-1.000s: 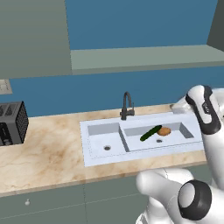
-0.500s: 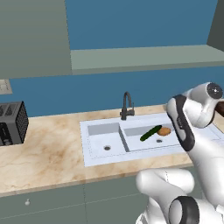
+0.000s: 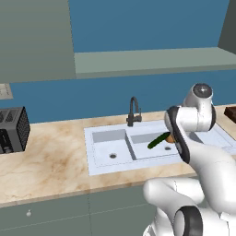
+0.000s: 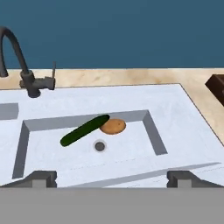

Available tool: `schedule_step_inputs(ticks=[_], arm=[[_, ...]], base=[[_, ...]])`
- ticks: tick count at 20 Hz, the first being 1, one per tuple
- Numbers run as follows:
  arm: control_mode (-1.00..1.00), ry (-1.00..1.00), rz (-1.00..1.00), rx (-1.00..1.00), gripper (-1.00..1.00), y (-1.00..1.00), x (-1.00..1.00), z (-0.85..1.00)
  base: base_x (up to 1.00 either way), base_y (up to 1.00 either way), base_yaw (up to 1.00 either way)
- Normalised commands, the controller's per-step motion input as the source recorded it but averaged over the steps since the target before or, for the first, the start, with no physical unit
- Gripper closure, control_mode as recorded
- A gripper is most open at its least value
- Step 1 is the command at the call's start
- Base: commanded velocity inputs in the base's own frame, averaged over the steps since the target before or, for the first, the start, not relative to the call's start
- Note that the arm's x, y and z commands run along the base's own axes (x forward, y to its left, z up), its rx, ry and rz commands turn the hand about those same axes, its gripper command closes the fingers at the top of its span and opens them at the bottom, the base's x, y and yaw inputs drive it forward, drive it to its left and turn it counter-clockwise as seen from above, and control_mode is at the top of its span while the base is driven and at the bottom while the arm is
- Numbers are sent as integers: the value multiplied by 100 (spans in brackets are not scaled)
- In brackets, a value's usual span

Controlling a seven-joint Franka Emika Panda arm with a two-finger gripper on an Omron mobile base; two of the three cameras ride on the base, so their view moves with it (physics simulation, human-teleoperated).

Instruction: Pick up all produce items and place them in the sink. Turn on the sink faucet to wash them. Then turn the sink off and put them in the tray.

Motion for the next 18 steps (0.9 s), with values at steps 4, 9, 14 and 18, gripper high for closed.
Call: schedule_step_inputs(ticks=[4, 9, 14, 18], arm=[[-100, 6, -7, 0, -100, -1, 0, -8], [-100, 5, -7, 1, -100, 0, 0, -12], [-100, 0, -8, 2, -100, 0, 0, -18], [-100, 0, -10, 3, -100, 1, 0, -20]], base=[[0, 0, 0], [0, 0, 0], [0, 0, 0], [0, 0, 0]])
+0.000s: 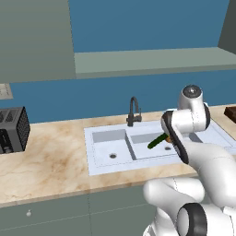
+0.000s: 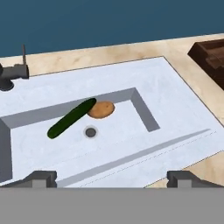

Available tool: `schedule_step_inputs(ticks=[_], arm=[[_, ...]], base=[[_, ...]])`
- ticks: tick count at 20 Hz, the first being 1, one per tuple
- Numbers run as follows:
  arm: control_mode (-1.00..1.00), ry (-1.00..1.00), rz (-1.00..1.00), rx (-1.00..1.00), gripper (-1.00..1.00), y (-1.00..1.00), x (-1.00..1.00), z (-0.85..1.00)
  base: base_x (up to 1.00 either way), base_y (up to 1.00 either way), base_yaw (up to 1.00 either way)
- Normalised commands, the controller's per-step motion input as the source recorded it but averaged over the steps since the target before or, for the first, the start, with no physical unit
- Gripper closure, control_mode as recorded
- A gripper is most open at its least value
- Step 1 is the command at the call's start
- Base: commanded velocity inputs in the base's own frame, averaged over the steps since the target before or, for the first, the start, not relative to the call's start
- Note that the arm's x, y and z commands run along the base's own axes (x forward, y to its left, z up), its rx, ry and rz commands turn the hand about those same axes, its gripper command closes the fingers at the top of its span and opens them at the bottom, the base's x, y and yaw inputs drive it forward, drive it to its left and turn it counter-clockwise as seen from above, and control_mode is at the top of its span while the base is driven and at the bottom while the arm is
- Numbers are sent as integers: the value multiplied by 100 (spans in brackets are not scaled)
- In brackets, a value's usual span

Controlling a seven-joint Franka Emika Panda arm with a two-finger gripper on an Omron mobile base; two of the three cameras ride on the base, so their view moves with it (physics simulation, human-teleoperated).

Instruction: Pick up all produce items and place them in the sink. Turn on the sink faucet to wash them. Then turn the sink off and put them in the tray.

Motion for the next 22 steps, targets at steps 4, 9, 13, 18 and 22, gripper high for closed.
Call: schedule_step_inputs(ticks=[4, 9, 13, 18, 22], arm=[[-100, 0, -12, 8, -100, 8, 0, -13], [-100, 0, -11, 8, -100, 4, 0, -13], [-100, 0, -10, 8, -100, 1, 0, -10], [-100, 0, -10, 8, -100, 1, 0, -14], [-100, 0, -9, 5, -100, 1, 0, -17]], base=[[0, 0, 0], [0, 0, 0], [0, 0, 0], [0, 0, 0], [0, 0, 0]])
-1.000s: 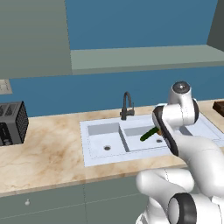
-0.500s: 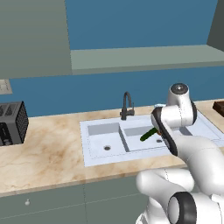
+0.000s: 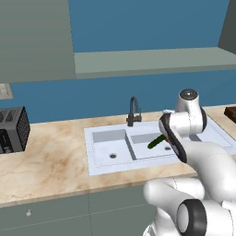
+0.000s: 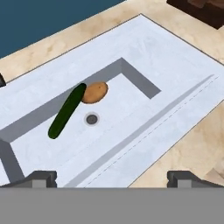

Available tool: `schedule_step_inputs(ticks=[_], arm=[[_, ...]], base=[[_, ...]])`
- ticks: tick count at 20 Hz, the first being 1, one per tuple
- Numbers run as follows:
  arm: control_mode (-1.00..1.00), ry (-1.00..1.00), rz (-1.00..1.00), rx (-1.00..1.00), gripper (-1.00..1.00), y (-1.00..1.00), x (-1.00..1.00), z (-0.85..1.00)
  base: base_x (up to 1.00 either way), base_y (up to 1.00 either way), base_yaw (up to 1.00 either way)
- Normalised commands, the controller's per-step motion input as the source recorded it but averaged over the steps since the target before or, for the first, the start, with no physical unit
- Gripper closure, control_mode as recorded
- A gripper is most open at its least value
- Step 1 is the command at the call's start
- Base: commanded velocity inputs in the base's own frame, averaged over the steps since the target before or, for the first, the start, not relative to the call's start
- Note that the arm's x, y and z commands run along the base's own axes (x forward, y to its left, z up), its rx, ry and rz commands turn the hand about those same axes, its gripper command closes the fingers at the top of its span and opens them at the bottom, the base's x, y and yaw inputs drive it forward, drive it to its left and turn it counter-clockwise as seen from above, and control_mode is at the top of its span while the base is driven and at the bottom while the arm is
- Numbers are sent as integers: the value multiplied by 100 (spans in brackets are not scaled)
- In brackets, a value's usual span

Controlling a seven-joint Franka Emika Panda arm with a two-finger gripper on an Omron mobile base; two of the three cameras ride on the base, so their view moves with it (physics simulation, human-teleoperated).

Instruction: Pick up all produce items and place them in the sink. Turn on the sink faucet to wash them. Then turn the sink off and put them in the tray.

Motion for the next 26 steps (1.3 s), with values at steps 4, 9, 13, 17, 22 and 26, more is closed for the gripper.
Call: schedule_step_inputs(ticks=[4, 9, 13, 17, 22, 26], arm=[[-100, 4, -3, 0, -100, 2, 3, -21], [-100, 5, 0, 0, -100, 0, 4, -12], [-100, 3, 0, 0, -100, 0, 9, -12], [-100, 0, -1, 0, -100, 2, 16, -13], [-100, 0, -1, 0, -100, 1, 17, -7], [-100, 0, -1, 0, -100, 0, 21, -9]], base=[[0, 0, 0], [0, 0, 0], [0, 0, 0], [0, 0, 0], [0, 0, 0], [0, 0, 0]])
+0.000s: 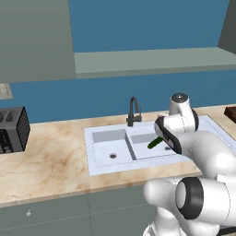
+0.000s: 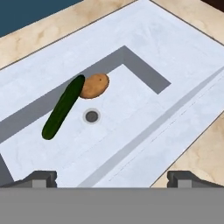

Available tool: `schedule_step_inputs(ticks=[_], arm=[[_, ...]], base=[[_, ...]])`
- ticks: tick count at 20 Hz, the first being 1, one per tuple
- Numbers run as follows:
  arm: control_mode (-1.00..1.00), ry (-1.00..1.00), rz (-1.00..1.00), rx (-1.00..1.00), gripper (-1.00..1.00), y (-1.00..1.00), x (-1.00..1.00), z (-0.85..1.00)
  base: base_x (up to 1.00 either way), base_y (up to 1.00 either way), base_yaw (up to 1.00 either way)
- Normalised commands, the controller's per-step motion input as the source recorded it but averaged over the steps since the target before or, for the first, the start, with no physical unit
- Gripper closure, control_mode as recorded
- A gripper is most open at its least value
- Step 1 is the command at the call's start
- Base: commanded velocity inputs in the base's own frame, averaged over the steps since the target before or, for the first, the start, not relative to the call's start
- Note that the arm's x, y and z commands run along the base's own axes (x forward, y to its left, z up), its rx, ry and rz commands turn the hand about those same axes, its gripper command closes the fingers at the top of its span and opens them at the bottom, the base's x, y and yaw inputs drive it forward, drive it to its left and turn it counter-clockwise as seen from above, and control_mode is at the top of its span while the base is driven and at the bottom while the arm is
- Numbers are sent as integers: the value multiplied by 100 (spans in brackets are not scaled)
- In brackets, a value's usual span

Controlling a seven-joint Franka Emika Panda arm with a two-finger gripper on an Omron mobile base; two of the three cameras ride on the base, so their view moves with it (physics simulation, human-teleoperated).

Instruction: Pick up all produce items and place them in the sink. Turn on the sink faucet to wash them. Then turn the sink off and put them in the tray.

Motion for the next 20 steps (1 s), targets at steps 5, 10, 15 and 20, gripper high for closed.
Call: schedule_step_inputs(ticks=[5, 10, 15, 20], arm=[[-100, 0, -1, 0, -100, 1, 16, -21], [-100, 0, 0, 0, -100, 0, 10, -21], [-100, 0, 0, 1, -100, 0, 11, -14], [-100, 0, 0, 1, -100, 0, 13, -22]], base=[[0, 0, 0], [0, 0, 0], [0, 0, 0], [0, 0, 0]])
